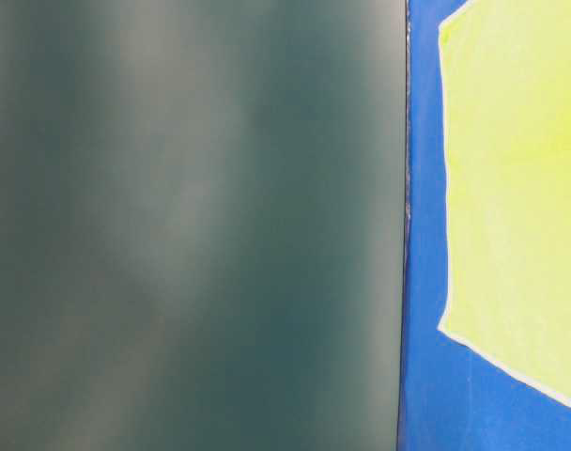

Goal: Fold the yellow towel.
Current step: 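Move both grippers to the towel's far corners and pinch them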

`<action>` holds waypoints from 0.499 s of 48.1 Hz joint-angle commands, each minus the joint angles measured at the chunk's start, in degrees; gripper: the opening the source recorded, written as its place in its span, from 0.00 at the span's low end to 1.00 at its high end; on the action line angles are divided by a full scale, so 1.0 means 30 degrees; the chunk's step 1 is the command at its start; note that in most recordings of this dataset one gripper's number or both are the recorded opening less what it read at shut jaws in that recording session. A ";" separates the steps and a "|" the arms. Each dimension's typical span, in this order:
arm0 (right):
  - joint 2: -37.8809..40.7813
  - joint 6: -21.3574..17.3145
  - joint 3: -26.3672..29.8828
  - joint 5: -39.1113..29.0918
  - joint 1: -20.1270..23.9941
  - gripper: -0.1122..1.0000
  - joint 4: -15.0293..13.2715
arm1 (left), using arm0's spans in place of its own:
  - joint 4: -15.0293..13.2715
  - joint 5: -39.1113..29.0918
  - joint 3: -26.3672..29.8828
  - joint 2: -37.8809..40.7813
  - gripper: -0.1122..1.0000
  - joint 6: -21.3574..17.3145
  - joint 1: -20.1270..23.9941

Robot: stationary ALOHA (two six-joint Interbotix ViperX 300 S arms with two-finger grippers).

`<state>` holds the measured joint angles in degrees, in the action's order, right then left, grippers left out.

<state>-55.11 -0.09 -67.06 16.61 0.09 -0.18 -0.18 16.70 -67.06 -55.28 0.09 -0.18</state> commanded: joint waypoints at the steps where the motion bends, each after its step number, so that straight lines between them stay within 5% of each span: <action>1: 0.0117 -0.0029 0.0469 -0.0059 -0.0322 0.10 0.0117 | -0.0469 -0.0117 0.0645 0.0850 0.10 0.0088 0.0410; 12: 0.0938 -0.0234 0.1758 -0.4131 -0.2607 0.10 0.0410 | -0.0469 -0.0146 0.2080 0.4863 0.10 -0.0234 0.1816; 24: 0.3604 -0.0469 0.2402 -0.6826 -0.7354 0.10 0.0322 | -0.0469 -0.0820 0.3984 0.9580 0.11 0.0000 0.4658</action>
<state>-46.76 -1.49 -61.44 -3.43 -18.72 0.79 -1.41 14.77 -58.01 -29.97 0.09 11.69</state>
